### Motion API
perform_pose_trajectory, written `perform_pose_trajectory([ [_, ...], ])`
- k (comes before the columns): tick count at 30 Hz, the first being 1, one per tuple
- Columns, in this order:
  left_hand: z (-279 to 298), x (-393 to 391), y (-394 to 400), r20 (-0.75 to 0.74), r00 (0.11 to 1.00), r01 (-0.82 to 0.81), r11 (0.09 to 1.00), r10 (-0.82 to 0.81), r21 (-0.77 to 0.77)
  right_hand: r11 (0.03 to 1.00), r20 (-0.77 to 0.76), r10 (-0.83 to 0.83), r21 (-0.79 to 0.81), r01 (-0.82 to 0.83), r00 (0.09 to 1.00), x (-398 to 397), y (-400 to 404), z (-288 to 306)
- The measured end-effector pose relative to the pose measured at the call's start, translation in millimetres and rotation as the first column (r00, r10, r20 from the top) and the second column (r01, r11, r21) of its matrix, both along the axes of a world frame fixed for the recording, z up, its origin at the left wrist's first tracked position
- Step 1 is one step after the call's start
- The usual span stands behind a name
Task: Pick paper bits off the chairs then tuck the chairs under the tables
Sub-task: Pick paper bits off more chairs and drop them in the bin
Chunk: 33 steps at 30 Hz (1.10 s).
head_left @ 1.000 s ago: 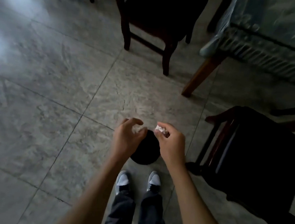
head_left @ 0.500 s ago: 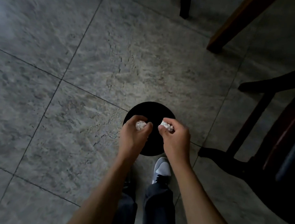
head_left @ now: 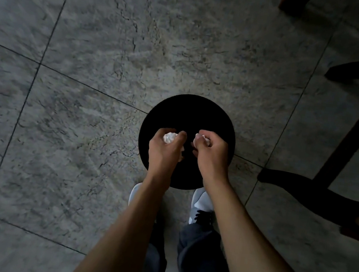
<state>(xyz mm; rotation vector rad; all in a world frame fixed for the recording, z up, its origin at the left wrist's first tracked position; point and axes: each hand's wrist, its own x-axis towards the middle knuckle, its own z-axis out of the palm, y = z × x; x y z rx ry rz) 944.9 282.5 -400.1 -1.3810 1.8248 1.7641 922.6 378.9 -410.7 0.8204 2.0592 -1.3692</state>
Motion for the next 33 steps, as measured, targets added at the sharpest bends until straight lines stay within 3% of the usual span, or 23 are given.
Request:
perform_pose_trajectory([
  [12, -26, -13, 4, 0.039, 0.992, -0.124, 0.991, 0.121, 0.058, 0.995, 0.045, -0.095, -0.008, 0.096, 0.994, -8, -11, -23],
  [20, -23, -6, 5, 0.047, 0.996, -0.068, 0.996, 0.071, -0.06, 0.992, 0.099, -0.128, 0.02, 0.126, 0.987, -3, -7, -17],
  [28, 22, -1, 0, 0.032, 0.998, 0.052, 0.986, -0.047, -0.158, 0.992, 0.089, -0.125, -0.021, 0.128, 0.988, -3, -2, 30],
  [33, 78, -3, -9, -0.005, 0.976, 0.212, 0.946, -0.219, -0.244, 1.0, -0.002, 0.023, -0.009, -0.023, 1.0, -7, 0, 91],
])
